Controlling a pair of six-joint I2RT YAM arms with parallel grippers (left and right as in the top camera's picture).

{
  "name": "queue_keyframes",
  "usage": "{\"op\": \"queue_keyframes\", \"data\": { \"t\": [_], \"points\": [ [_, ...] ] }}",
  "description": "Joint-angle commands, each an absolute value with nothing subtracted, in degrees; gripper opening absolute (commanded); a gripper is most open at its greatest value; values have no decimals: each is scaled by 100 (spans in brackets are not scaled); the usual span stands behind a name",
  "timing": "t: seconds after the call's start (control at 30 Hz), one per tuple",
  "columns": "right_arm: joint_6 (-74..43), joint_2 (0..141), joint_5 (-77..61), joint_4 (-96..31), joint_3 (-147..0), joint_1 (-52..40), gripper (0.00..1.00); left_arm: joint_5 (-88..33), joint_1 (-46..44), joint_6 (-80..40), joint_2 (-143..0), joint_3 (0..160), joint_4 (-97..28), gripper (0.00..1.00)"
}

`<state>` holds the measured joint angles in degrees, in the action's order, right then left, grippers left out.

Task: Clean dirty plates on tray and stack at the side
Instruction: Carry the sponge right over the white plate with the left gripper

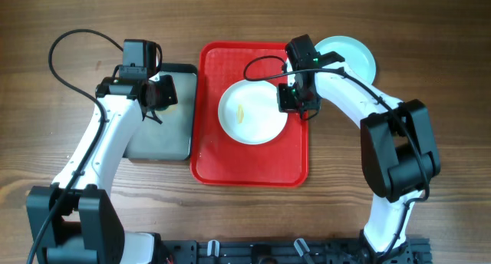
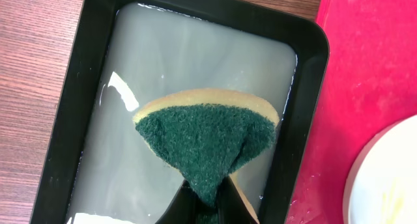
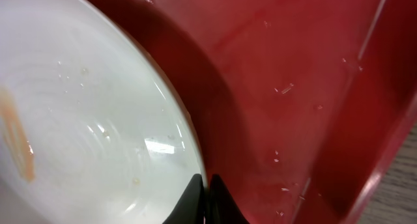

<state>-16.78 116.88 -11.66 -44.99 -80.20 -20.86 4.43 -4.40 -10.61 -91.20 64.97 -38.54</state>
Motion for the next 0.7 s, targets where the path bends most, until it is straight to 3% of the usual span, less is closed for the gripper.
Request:
{"op": "queue_keyframes", "data": {
  "t": [0.0,0.67],
  "points": [
    [-1511,11614,-1686,-4431,-7968,-2106,4,392,-434,-740,-9174,6460,-3817,4],
    [-1354,11614,-1769,-4521,-7942,-2180,4,390,-434,-276,-9174,6460,-3743,4]
  ]
}}
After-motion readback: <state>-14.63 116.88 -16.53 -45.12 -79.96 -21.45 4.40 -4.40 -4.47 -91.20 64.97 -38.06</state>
